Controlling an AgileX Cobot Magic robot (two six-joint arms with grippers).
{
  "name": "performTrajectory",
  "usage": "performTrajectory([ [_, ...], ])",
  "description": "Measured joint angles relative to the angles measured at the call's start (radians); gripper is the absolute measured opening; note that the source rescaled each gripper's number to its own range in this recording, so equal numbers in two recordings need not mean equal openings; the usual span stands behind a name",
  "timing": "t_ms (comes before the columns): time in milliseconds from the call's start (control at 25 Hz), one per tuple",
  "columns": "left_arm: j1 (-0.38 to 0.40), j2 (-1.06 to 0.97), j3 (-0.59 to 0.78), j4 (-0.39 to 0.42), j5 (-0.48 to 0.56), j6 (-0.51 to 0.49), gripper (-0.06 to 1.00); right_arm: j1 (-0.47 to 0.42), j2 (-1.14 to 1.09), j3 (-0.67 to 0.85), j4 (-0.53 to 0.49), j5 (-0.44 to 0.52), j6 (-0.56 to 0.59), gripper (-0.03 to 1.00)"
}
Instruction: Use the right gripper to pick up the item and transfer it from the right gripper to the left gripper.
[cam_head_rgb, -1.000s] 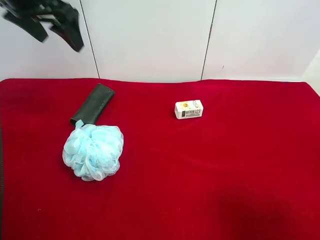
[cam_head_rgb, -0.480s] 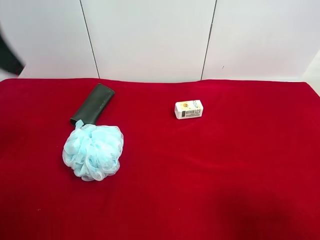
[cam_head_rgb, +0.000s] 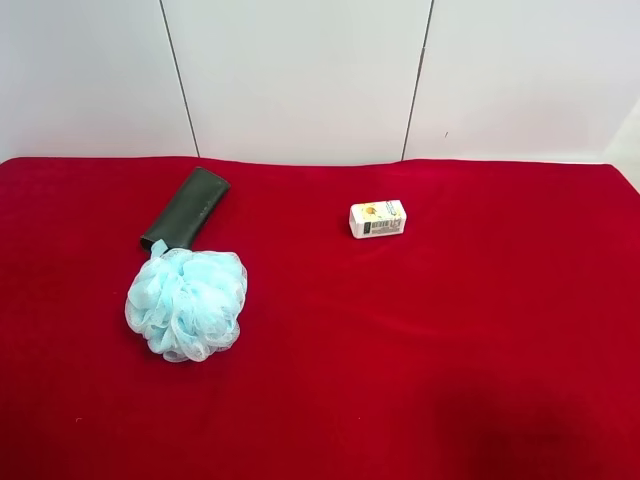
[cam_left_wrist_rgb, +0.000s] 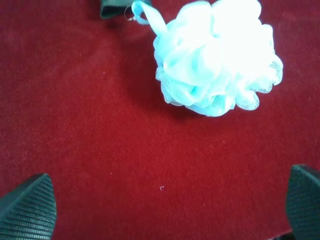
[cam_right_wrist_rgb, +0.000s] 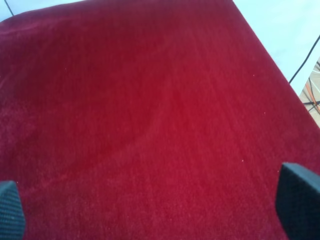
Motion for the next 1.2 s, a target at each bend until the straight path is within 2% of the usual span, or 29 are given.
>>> performTrajectory([
  [160, 0.0, -0.114, 0.07, -0.003, -0.011, -0.004, 0.87, 0.0, 0.0, 0.0, 0.0, 0.0, 0.0, 1.0],
  [360, 0.001, -0.178, 0.134, 0.02, 0.043, -0.004, 0.87, 0.0, 0.0, 0.0, 0.0, 0.0, 0.0, 1.0],
  [520, 0.068, -0.248, 0.18, 0.02, 0.035, -0.004, 0.87, 0.0, 0.0, 0.0, 0.0, 0.0, 0.0, 1.0],
  [760, 0.164, -0.388, 0.245, 0.02, -0.075, -0.004, 0.87, 0.0, 0.0, 0.0, 0.0, 0.0, 0.0, 1.0],
  [920, 0.216, -0.475, 0.266, 0.021, -0.077, -0.004, 0.87, 0.0, 0.0, 0.0, 0.0, 0.0, 0.0, 1.0],
  [1200, 0.232, -0.513, 0.267, 0.021, -0.076, -0.004, 0.87, 0.0, 0.0, 0.0, 0.0, 0.0, 0.0, 1.0],
])
